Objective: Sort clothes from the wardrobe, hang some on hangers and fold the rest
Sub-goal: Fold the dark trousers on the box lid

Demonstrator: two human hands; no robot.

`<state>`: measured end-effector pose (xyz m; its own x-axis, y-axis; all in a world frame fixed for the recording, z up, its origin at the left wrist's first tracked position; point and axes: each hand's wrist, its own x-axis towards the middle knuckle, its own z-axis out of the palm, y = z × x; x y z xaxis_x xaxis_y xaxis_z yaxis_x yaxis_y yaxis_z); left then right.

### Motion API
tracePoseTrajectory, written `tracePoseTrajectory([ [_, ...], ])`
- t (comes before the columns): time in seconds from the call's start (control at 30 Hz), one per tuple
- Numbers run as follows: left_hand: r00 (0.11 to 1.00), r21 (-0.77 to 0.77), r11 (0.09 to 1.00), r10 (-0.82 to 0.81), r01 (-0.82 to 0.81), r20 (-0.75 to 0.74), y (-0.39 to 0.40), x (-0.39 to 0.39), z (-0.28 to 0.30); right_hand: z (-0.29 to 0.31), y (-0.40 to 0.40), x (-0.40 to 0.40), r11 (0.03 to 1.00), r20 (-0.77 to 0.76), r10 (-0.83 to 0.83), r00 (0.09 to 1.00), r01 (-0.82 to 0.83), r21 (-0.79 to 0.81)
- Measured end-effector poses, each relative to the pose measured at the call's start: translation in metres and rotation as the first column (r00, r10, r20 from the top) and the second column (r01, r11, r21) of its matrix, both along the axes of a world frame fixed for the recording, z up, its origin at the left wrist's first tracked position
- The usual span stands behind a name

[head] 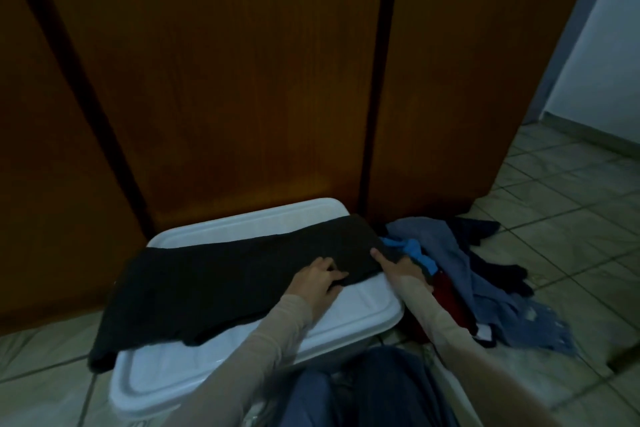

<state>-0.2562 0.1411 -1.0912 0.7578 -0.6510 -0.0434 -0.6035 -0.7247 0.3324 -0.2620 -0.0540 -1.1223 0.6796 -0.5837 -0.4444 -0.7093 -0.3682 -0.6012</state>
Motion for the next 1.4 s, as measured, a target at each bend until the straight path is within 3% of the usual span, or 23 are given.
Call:
tracePoseTrajectory([
  [0.17,0.997,-0.064,0.998,0.012,-0.016,-0.075,0.009,0.003,-0.001,-0.009,-0.012,0.029,0.866,0.106,-0.224,0.969,0.148,0.477],
  [0.33,0.992,-0.088,0.995,0.034,-0.045,-0.124,0.019,0.003,-0.002,0.017,-0.014,0.028,0.82,0.248,-0.319,0.915,0.136,0.556],
  [0.43,0.985,-0.113,0.992,0.043,-0.062,-0.166,0.026,0.007,-0.002,0.041,0.003,0.018,0.93,0.466,-0.321,0.825,0.182,0.319],
  [0.47,0.981,-0.138,0.987,0.058,-0.084,-0.183,0.029,0.008,-0.002,0.05,0.014,0.016,0.965,0.555,-0.252,0.793,0.164,0.203],
  [0.53,0.952,-0.272,0.94,0.131,-0.208,-0.277,0.036,0.009,-0.004,0.057,0.037,0.012,0.995,0.653,0.065,0.755,0.005,-0.104],
  [0.57,0.915,-0.358,0.879,0.182,-0.316,-0.361,0.041,0.009,-0.004,0.058,0.052,0.01,0.939,0.595,0.304,0.744,-0.129,-0.318],
  [0.6,0.855,-0.433,0.784,0.229,-0.445,-0.465,0.044,0.008,-0.003,0.057,0.066,0.01,0.798,0.472,0.533,0.702,-0.233,-0.555],
  [0.63,0.768,-0.479,0.652,0.263,-0.588,-0.584,0.048,0.008,-0.002,0.051,0.079,0.011,0.607,0.349,0.721,0.598,-0.304,-0.735],
  [0.7,0.539,-0.469,0.296,0.228,-0.832,-0.811,0.057,0.013,-0.002,0.034,0.106,0.01,0.271,0.121,0.936,0.33,-0.456,-0.848],
  [0.73,0.432,-0.417,0.115,0.174,-0.901,-0.885,0.063,0.016,-0.002,0.032,0.12,0.003,0.165,0.031,0.972,0.235,-0.575,-0.801],
  [0.77,0.353,-0.361,-0.043,0.131,-0.932,-0.927,0.071,0.019,-0.002,0.028,0.127,-0.004,0.133,0.009,0.982,0.189,-0.657,-0.742],
  [0.83,0.267,-0.278,-0.272,0.078,-0.921,-0.96,0.088,0.02,0.001,0.021,0.134,-0.013,0.347,0.19,0.938,0.291,-0.797,-0.493],
  [0.9,0.23,-0.234,-0.426,0.061,-0.874,-0.971,0.104,0.017,0.008,0.023,0.136,-0.018,0.579,0.434,0.794,0.425,-0.746,-0.329],
  [1.0,0.177,-0.184,-0.557,0.066,-0.81,-0.982,0.117,0.014,0.014,0.031,0.132,-0.018,0.718,0.639,0.601,0.48,-0.675,-0.169],
  [1.13,0.118,-0.256,-0.574,0.267,-0.778,-0.956,0.123,0.007,0.016,0.03,0.125,-0.015,0.802,0.664,0.515,0.542,-0.579,-0.149],
  [1.27,0.129,-0.339,-0.509,0.403,-0.791,-0.906,0.136,0.002,0.027,0.027,0.123,-0.016,0.68,0.346,0.732,0.587,-0.658,-0.323],
  [1.33,0.144,-0.374,-0.423,0.483,-0.825,-0.864,0.146,0.002,0.028,0.023,0.127,-0.013,0.6,0.194,0.789,0.583,-0.664,-0.446],
  [1.4,0.197,-0.407,-0.291,0.549,-0.866,-0.812,0.154,0.001,0.026,0.017,0.131,-0.009,0.582,0.127,0.781,0.611,-0.639,-0.504],
])
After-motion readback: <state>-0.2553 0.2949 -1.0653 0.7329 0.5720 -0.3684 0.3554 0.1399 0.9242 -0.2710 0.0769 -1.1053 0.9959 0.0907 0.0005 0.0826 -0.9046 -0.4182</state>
